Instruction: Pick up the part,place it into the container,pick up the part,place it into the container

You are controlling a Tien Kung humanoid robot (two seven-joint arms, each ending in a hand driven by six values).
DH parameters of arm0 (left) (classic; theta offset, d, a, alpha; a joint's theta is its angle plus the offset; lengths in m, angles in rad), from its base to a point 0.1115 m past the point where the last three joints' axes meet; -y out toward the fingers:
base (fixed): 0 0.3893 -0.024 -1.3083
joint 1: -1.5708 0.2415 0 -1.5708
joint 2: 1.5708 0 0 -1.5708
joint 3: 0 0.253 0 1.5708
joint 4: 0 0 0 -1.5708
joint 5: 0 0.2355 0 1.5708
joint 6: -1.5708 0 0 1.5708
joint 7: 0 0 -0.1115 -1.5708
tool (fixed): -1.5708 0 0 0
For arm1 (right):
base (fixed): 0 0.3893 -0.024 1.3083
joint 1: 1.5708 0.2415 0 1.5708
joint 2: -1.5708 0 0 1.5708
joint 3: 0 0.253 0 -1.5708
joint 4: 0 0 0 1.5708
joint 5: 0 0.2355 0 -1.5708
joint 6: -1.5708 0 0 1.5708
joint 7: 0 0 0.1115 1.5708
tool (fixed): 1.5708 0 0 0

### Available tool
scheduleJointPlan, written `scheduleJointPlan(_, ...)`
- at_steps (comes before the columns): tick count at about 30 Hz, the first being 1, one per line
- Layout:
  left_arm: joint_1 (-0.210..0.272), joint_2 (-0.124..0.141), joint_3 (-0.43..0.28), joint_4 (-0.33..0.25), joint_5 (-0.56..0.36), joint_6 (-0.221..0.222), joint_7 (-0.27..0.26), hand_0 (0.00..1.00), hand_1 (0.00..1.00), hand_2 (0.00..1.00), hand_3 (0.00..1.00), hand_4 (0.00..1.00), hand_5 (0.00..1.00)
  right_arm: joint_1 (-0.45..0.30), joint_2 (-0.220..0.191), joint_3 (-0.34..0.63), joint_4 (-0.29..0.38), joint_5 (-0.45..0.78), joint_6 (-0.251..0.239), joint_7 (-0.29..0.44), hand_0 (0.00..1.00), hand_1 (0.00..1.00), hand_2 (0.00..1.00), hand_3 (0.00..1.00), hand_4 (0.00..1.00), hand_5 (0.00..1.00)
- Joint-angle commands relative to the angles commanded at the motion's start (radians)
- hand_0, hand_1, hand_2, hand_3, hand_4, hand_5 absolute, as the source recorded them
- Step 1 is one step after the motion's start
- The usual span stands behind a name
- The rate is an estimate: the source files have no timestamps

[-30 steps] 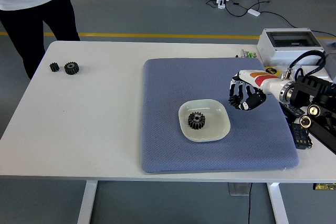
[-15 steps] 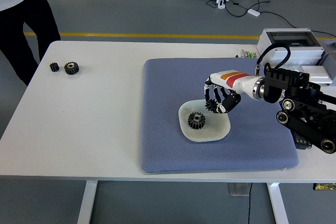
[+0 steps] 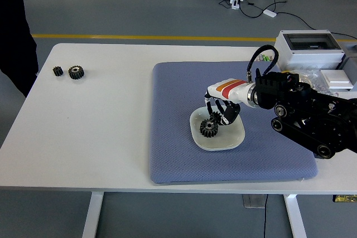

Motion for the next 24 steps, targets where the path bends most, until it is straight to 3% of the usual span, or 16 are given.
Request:
scheduleJointPlan(16,-0.002,0.000,-0.006,0.000,0.008,0.001,0.001,0.690,0.675,0.682,0.569,0.675,0.608,0.011,0.038,-0.022,0.000,-0.018,0.034,-0.023,0.116,0.285,0.399,0.418,0.776,0.114)
scheduleJointPlan(17,-0.002,0.000,-0.007,0.000,0.009,0.001,0.002,0.690,0.675,0.682,0.569,0.676,0.609,0.012,0.042,-0.024,-0.007,-0.019,0.035,-0.023,0.116,0.308,0.434,0.455,0.633,0.180)
scheduleJointPlan(22,-0.004,0.000,-0.007,0.000,0.008,0.002,0.001,0.690,0.675,0.682,0.569,0.676,0.609,0.013,0.051,-0.028,-0.029,-0.018,0.032,-0.018,0.116,0.308,0.434,0.455,0.633,0.180)
scheduleJointPlan(23,-0.004,0.000,-0.007,0.000,0.008,0.003,0.001,0.693,0.675,0.681,0.569,0.676,0.608,0.013,0.053,-0.028,-0.034,-0.019,0.032,-0.016,0.121,0.338,0.477,0.480,0.522,0.245)
scheduleJointPlan(24,-0.004,0.000,-0.007,0.000,0.008,0.003,0.001,0.693,0.675,0.681,0.569,0.676,0.608,0.013,0.055,-0.029,-0.037,-0.020,0.031,-0.014,0.121,0.338,0.477,0.480,0.522,0.245)
